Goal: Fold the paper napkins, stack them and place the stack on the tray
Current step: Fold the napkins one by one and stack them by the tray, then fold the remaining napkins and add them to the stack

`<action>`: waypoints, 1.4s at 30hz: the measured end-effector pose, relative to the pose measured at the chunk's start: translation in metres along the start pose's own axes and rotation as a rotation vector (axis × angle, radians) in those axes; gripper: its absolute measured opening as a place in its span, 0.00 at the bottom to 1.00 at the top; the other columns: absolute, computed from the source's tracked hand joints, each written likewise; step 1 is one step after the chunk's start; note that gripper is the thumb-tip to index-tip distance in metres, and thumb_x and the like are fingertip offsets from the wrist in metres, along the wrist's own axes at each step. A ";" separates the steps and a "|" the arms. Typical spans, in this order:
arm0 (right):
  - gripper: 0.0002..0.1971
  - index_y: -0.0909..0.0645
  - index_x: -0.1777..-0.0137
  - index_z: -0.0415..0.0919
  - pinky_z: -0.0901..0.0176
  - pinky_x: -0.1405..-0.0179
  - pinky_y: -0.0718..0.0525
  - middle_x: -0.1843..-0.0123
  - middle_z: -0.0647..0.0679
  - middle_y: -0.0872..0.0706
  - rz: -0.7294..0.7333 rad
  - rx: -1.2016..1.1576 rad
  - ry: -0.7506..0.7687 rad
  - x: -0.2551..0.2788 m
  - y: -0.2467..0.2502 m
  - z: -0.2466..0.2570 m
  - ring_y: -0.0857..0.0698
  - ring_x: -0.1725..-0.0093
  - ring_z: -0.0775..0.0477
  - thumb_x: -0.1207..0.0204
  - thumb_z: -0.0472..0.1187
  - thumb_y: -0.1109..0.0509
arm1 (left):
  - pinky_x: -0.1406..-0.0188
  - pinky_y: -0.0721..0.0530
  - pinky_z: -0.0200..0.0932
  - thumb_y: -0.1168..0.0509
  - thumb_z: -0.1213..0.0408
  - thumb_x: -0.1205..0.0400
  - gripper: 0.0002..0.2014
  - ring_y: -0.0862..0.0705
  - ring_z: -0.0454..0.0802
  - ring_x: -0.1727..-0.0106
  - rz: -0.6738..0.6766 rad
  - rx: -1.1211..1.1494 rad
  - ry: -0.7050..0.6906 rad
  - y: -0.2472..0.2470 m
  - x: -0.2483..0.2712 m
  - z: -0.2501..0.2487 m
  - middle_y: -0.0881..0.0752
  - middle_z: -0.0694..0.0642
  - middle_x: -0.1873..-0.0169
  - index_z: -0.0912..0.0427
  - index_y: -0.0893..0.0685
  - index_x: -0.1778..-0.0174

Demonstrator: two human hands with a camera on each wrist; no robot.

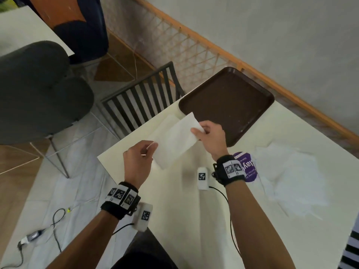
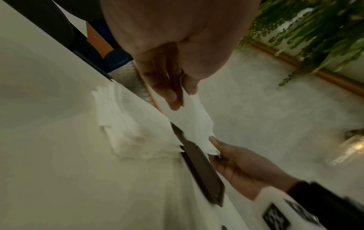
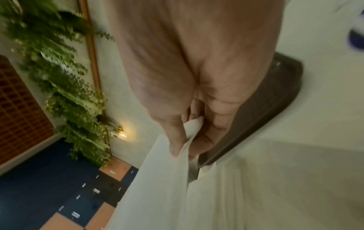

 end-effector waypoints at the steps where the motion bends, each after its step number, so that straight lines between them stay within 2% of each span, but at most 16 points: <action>1: 0.12 0.09 0.38 0.45 0.49 0.39 0.06 0.49 0.55 0.04 -0.033 0.050 0.013 -0.011 -0.008 0.004 0.05 0.50 0.54 0.18 0.45 0.17 | 0.58 0.10 0.48 0.28 0.56 0.11 0.07 0.08 0.47 0.64 -0.006 -0.022 0.004 0.002 -0.006 0.006 0.09 0.42 0.64 0.51 0.07 0.52; 4: 0.13 0.09 0.37 0.42 0.68 0.47 0.15 0.48 0.53 0.07 -0.054 0.195 0.019 -0.040 -0.033 0.008 0.09 0.49 0.54 0.17 0.46 0.18 | 0.55 0.16 0.44 0.28 0.55 0.12 0.08 0.11 0.49 0.61 -0.017 -0.119 0.049 0.004 -0.025 0.027 0.09 0.47 0.64 0.55 0.08 0.50; 5: 0.12 0.10 0.37 0.42 0.70 0.47 0.17 0.48 0.52 0.07 -0.048 0.228 0.007 -0.047 -0.042 0.006 0.10 0.47 0.51 0.17 0.45 0.19 | 0.55 0.19 0.43 0.28 0.54 0.12 0.09 0.12 0.50 0.61 -0.011 -0.155 0.065 0.003 -0.030 0.033 0.09 0.48 0.65 0.55 0.09 0.50; 8: 0.12 0.11 0.36 0.42 0.53 0.34 0.15 0.43 0.46 0.07 -0.027 0.329 -0.030 -0.061 -0.064 -0.010 0.15 0.37 0.44 0.15 0.44 0.21 | 0.56 0.17 0.48 0.27 0.56 0.13 0.08 0.15 0.53 0.65 0.026 -0.261 0.060 -0.004 -0.042 0.049 0.12 0.49 0.69 0.56 0.11 0.54; 10: 0.12 0.13 0.34 0.40 0.52 0.34 0.18 0.38 0.42 0.09 -0.024 0.406 -0.017 -0.061 -0.074 -0.012 0.17 0.33 0.42 0.14 0.42 0.22 | 0.53 0.12 0.56 0.25 0.58 0.15 0.07 0.16 0.55 0.63 0.052 -0.318 0.060 -0.009 -0.045 0.056 0.14 0.50 0.63 0.56 0.13 0.54; 13: 0.13 0.16 0.33 0.40 0.46 0.33 0.13 0.36 0.40 0.13 -0.070 0.435 0.045 -0.052 -0.075 -0.001 0.14 0.33 0.37 0.14 0.40 0.22 | 0.44 0.12 0.63 0.23 0.61 0.17 0.10 0.18 0.58 0.48 0.048 -0.388 0.024 -0.012 -0.042 0.054 0.19 0.55 0.46 0.57 0.15 0.44; 15: 0.14 0.17 0.32 0.44 0.39 0.37 0.12 0.37 0.43 0.14 -0.122 0.453 0.098 -0.039 -0.064 0.009 0.15 0.36 0.37 0.14 0.45 0.22 | 0.36 0.17 0.59 0.21 0.62 0.19 0.17 0.24 0.60 0.38 0.022 -0.473 -0.069 -0.015 -0.036 0.042 0.23 0.57 0.39 0.56 0.17 0.38; 18: 0.14 0.18 0.32 0.50 0.44 0.43 0.13 0.39 0.48 0.14 -0.203 0.449 0.136 -0.008 -0.029 0.019 0.17 0.39 0.44 0.12 0.53 0.27 | 0.33 0.28 0.50 0.22 0.62 0.20 0.17 0.28 0.58 0.35 0.004 -0.469 -0.199 -0.027 -0.026 0.012 0.23 0.56 0.38 0.55 0.16 0.37; 21: 0.15 0.17 0.33 0.53 0.51 0.47 0.17 0.40 0.51 0.13 -0.316 0.412 0.152 0.032 0.028 0.018 0.17 0.40 0.48 0.12 0.58 0.28 | 0.38 0.23 0.51 0.22 0.65 0.19 0.14 0.25 0.55 0.41 0.065 -0.383 -0.301 -0.054 -0.010 -0.021 0.19 0.52 0.42 0.53 0.16 0.41; 23: 0.15 0.17 0.34 0.52 0.53 0.48 0.18 0.41 0.50 0.11 -0.410 0.435 0.132 0.060 0.075 0.007 0.15 0.41 0.47 0.12 0.59 0.29 | 0.43 0.19 0.51 0.24 0.66 0.19 0.11 0.23 0.51 0.44 0.135 -0.307 -0.336 -0.079 0.003 -0.042 0.17 0.48 0.46 0.51 0.16 0.44; 27: 0.17 0.16 0.35 0.49 0.42 0.42 0.13 0.39 0.45 0.10 -0.589 0.542 -0.003 0.104 0.175 -0.041 0.15 0.38 0.36 0.13 0.59 0.29 | 0.46 0.23 0.40 0.26 0.67 0.16 0.08 0.20 0.47 0.47 0.301 -0.247 -0.404 -0.143 0.034 -0.085 0.16 0.44 0.50 0.51 0.15 0.46; 30: 0.19 0.17 0.32 0.51 0.32 0.33 0.17 0.29 0.40 0.14 -0.644 0.665 -0.218 0.119 0.241 -0.099 0.19 0.29 0.28 0.16 0.60 0.28 | 0.49 0.26 0.36 0.27 0.63 0.14 0.05 0.20 0.45 0.47 0.454 -0.246 -0.453 -0.198 0.059 -0.112 0.16 0.43 0.51 0.52 0.15 0.45; 33: 0.26 0.21 0.25 0.60 0.28 0.21 0.26 0.17 0.42 0.25 -0.523 0.735 -0.426 0.127 0.274 -0.152 0.30 0.16 0.28 0.20 0.65 0.26 | 0.48 0.15 0.41 0.27 0.61 0.14 0.05 0.16 0.46 0.45 0.595 -0.223 -0.482 -0.245 0.080 -0.130 0.14 0.45 0.49 0.50 0.15 0.45; 35: 0.28 0.24 0.23 0.65 0.29 0.20 0.26 0.14 0.44 0.30 -0.373 0.732 -0.491 0.133 0.270 -0.177 0.31 0.15 0.29 0.21 0.68 0.27 | 0.47 0.10 0.47 0.27 0.61 0.14 0.04 0.15 0.48 0.44 0.661 -0.225 -0.473 -0.268 0.091 -0.136 0.13 0.48 0.48 0.50 0.15 0.46; 38: 0.24 0.22 0.27 0.66 0.33 0.23 0.24 0.16 0.48 0.28 -0.327 0.745 -0.418 0.150 0.245 -0.180 0.29 0.17 0.35 0.21 0.65 0.29 | 0.45 0.10 0.53 0.28 0.60 0.13 0.03 0.15 0.50 0.45 0.677 -0.227 -0.483 -0.289 0.102 -0.142 0.12 0.49 0.48 0.52 0.14 0.47; 42: 0.23 0.23 0.26 0.66 0.34 0.22 0.22 0.16 0.53 0.27 -0.274 0.813 -0.274 0.178 0.202 -0.164 0.29 0.16 0.39 0.22 0.62 0.30 | 0.42 0.13 0.51 0.30 0.60 0.13 0.02 0.17 0.48 0.45 0.729 -0.288 -0.530 -0.312 0.109 -0.149 0.13 0.47 0.49 0.53 0.14 0.47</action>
Point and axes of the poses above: each hand's wrist, its own x-axis away from the middle knuckle, its own y-axis out of the back of the hand, z = x × y, the point moved 8 cm from there along -x, towards the middle knuckle
